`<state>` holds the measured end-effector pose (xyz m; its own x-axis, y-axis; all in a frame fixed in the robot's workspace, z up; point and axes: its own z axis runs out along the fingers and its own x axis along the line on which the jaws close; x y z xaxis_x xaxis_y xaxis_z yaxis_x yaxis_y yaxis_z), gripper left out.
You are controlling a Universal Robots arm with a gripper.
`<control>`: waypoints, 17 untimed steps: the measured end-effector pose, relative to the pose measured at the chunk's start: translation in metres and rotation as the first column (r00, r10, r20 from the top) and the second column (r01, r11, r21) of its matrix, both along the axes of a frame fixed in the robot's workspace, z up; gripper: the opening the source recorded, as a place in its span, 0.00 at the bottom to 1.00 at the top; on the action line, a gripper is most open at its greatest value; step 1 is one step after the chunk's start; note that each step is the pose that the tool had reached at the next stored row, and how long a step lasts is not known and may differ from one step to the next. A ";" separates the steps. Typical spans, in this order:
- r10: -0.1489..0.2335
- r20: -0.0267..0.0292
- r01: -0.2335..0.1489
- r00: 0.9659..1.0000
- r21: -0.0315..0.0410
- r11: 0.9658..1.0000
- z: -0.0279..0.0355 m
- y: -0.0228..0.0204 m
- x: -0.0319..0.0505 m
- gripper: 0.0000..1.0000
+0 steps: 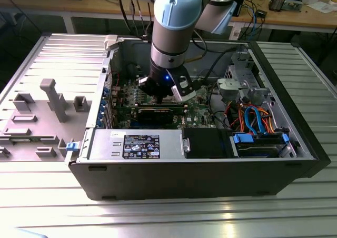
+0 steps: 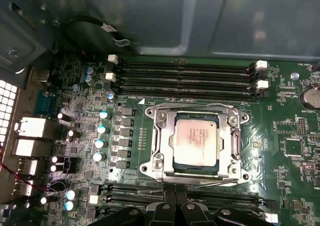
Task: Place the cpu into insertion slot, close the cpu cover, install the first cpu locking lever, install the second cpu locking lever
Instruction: 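Install the second cpu locking lever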
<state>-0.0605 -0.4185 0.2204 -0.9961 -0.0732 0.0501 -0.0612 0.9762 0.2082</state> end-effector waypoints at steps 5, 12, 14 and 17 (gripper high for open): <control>-0.002 0.000 0.002 1.000 0.010 1.000 -0.0035 -0.0002 -0.0103 0.11; -0.004 0.000 0.004 1.000 0.027 1.000 -0.0094 -0.0003 -0.0250 0.11; -0.004 0.000 0.004 1.000 0.027 1.000 -0.0099 -0.0002 -0.0250 0.11; -0.013 0.000 0.013 1.000 0.030 0.999 -0.0143 -0.0003 -0.0252 0.11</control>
<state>-0.0857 -0.4188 0.2061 -0.9969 -0.0621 0.0481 -0.0490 0.9703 0.2370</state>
